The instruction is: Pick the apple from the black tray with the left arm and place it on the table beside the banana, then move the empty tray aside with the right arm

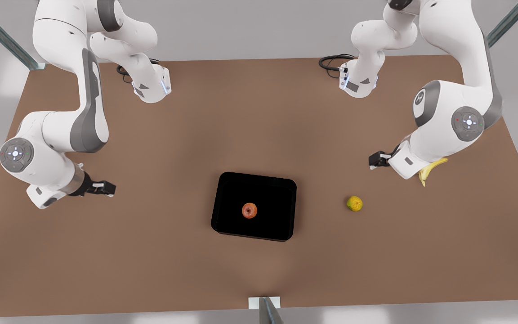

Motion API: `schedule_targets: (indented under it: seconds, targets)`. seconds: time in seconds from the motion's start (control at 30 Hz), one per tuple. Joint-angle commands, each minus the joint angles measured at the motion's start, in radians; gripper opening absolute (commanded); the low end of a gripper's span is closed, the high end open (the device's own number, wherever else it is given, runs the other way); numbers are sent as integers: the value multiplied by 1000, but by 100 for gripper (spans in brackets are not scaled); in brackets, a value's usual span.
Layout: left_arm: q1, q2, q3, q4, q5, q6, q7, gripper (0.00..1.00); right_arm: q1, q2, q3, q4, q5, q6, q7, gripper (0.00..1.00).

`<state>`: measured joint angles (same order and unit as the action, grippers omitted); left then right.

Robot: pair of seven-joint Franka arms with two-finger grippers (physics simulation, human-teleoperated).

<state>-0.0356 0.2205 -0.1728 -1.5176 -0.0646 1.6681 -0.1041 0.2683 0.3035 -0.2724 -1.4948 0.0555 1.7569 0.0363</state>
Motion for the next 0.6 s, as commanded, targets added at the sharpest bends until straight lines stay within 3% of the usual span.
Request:
schedule_targets:
  seconds: [0.0,0.1,0.2,0.27,0.37,0.43,0.57]
  targets:
    - [-13,0,-1,1,3,67,-65,100,0,-1,-1,1,-6,29,68,100]
    - [-73,2,-8,-12,5,50,-95,100,0,0,-1,1,-8,29,65,100]
    - [-438,92,-14,16,54,102,-640,100,0,0,-1,1,-8,29,65,100]
    - [-544,240,-16,154,92,136,-888,100,0,0,-1,1,-8,29,65,100]
    - [-590,373,-14,207,111,249,-1049,100,0,-1,-1,1,-26,29,65,100]
    - [-621,543,-8,419,175,252,-1114,100,0,0,-1,1,-26,29,65,100]
    - [-619,651,9,519,243,377,-1118,100,0,2,-1,1,-26,29,65,100]
